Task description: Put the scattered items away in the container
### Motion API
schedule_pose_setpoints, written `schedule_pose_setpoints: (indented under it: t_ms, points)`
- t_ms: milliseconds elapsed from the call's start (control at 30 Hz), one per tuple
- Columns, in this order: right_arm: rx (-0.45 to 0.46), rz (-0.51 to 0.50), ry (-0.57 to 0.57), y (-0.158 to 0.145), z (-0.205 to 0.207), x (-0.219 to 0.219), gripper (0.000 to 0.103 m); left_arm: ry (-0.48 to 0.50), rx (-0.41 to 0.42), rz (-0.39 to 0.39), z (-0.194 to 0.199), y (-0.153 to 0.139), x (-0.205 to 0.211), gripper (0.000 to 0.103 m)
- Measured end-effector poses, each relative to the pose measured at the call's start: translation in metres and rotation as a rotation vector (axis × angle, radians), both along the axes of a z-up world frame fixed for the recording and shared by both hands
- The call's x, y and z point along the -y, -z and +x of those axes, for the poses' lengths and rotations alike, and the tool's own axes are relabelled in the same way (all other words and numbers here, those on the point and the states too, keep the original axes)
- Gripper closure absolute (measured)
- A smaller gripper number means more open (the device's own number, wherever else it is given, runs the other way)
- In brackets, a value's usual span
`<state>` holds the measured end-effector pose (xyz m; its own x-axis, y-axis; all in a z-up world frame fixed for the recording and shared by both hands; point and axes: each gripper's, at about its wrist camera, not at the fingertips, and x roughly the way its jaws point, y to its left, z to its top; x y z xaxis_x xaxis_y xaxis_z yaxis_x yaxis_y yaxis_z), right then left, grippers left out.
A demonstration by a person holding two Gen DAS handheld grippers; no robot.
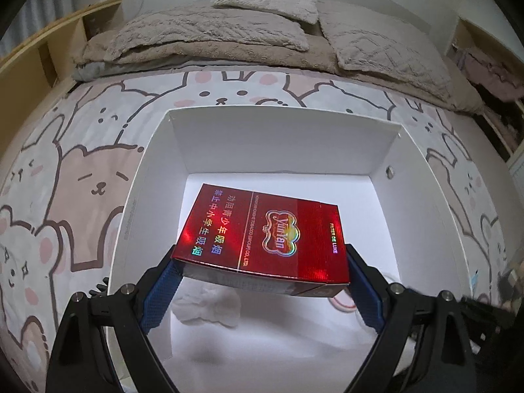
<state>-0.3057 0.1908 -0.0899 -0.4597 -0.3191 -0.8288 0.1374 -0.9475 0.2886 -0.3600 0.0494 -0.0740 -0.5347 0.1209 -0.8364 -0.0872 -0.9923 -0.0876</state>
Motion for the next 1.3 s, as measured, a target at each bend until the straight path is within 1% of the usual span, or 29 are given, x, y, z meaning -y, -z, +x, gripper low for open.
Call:
schedule_pose_setpoints:
  t_ms: [67, 100, 167, 267, 400, 600, 833, 933, 1000, 1100, 1200, 1300]
  points:
    - [-0.005, 0.006, 0.001, -0.001, 0.000, -0.001, 0.084, -0.012, 0.023, 0.002, -0.003, 0.003, 0.002, 0.009]
    - [-0.006, 0.008, 0.002, -0.001, 0.000, -0.001, 0.084, -0.013, 0.033, -0.008, -0.003, 0.005, 0.002, 0.004]
    - [-0.009, 0.004, 0.001, -0.001, 0.001, -0.001, 0.084, -0.019, 0.034, -0.038, 0.001, 0.008, 0.002, 0.000]
    - [-0.006, -0.002, 0.000, 0.001, 0.002, 0.000, 0.084, -0.019, 0.032, -0.069, 0.008, 0.011, 0.003, 0.000]
    - [-0.007, 0.011, -0.010, 0.000, 0.005, 0.004, 0.084, -0.017, 0.013, -0.064, 0.015, 0.002, 0.006, 0.000]
    - [-0.026, -0.010, 0.004, -0.007, 0.009, 0.001, 0.084, -0.014, -0.011, -0.052, 0.023, -0.010, 0.008, 0.000]
    - [-0.033, -0.020, 0.014, -0.009, 0.015, -0.001, 0.084, -0.023, -0.012, -0.064, 0.028, -0.010, 0.008, 0.000]
    - [-0.035, -0.027, 0.014, -0.009, 0.016, -0.002, 0.084, -0.025, 0.001, -0.070, 0.025, -0.008, 0.008, 0.000]
    - [-0.042, -0.034, 0.012, -0.012, 0.016, -0.003, 0.084, -0.014, 0.019, -0.064, 0.021, -0.007, 0.006, 0.000]
    - [-0.051, -0.036, 0.000, -0.015, 0.019, -0.004, 0.084, 0.013, 0.070, -0.023, 0.014, -0.004, 0.001, 0.000]
    - [-0.057, -0.037, -0.008, -0.016, 0.022, -0.006, 0.084, 0.047, 0.157, 0.034, 0.005, 0.002, -0.004, 0.000]
    - [-0.063, -0.058, -0.007, -0.018, 0.023, -0.009, 0.084, 0.075, 0.247, 0.073, -0.003, 0.010, -0.013, 0.000]
